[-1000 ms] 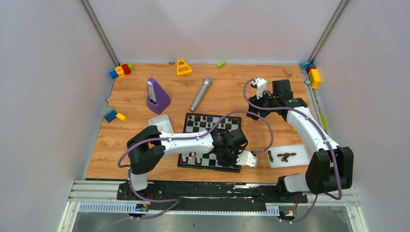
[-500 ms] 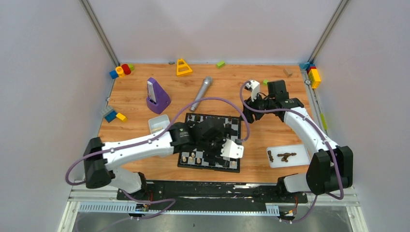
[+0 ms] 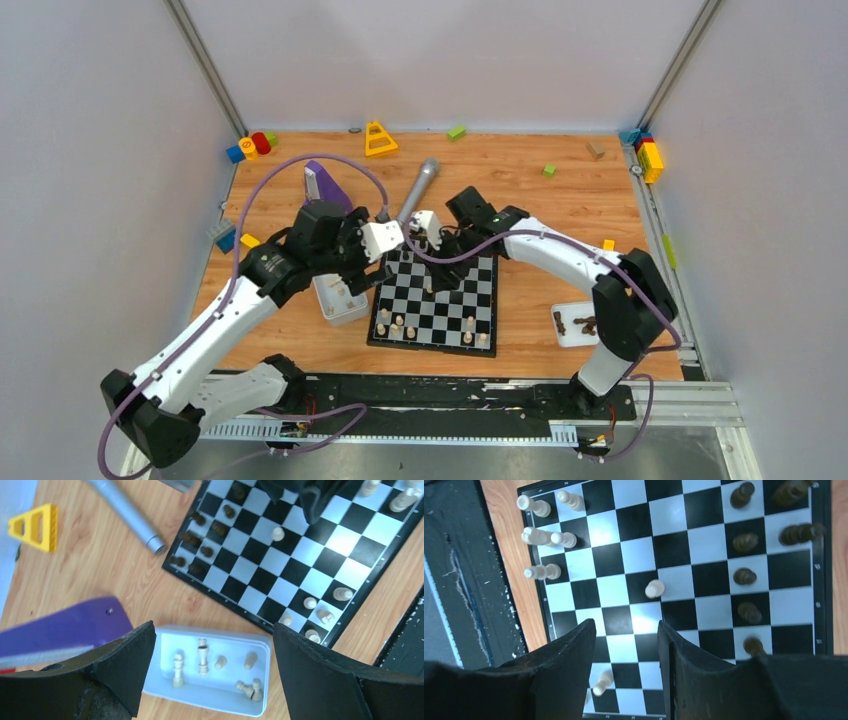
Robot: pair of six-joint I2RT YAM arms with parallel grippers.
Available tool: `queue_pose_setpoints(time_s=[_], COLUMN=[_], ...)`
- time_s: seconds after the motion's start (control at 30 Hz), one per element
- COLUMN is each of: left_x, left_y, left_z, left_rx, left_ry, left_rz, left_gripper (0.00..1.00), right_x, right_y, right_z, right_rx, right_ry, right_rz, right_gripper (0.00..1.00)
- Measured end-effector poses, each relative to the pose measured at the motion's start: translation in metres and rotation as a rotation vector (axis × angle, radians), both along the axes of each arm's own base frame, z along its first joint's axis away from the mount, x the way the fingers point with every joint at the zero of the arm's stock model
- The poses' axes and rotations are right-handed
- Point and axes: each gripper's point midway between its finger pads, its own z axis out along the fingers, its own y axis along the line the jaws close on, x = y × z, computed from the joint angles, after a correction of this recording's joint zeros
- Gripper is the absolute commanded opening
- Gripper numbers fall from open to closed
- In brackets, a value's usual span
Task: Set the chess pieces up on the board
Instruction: Move the chess piece to the chessboard.
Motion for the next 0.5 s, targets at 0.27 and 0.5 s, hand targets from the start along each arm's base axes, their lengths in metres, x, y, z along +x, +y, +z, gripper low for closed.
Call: queue_pose_setpoints(time_s=[0.27, 0.5], left_x=[0.012, 0.015], left_y=[0.04, 0.047], left_z=[0.008, 0.0], left_rx=[-0.057, -0.067], left_ry=[-0.002, 0.024], left_rz=[0.173, 0.211], left_gripper=[0.94, 0.94], right_x=[0.014, 0.01], right_y=[0.026, 0.028], right_z=[-0.035, -0.059], right_rx=[-0.102, -0.174], right_ry=[-0.013, 0.006], right_rz=[0.034, 0.057], right_gripper=[0.49, 0.42])
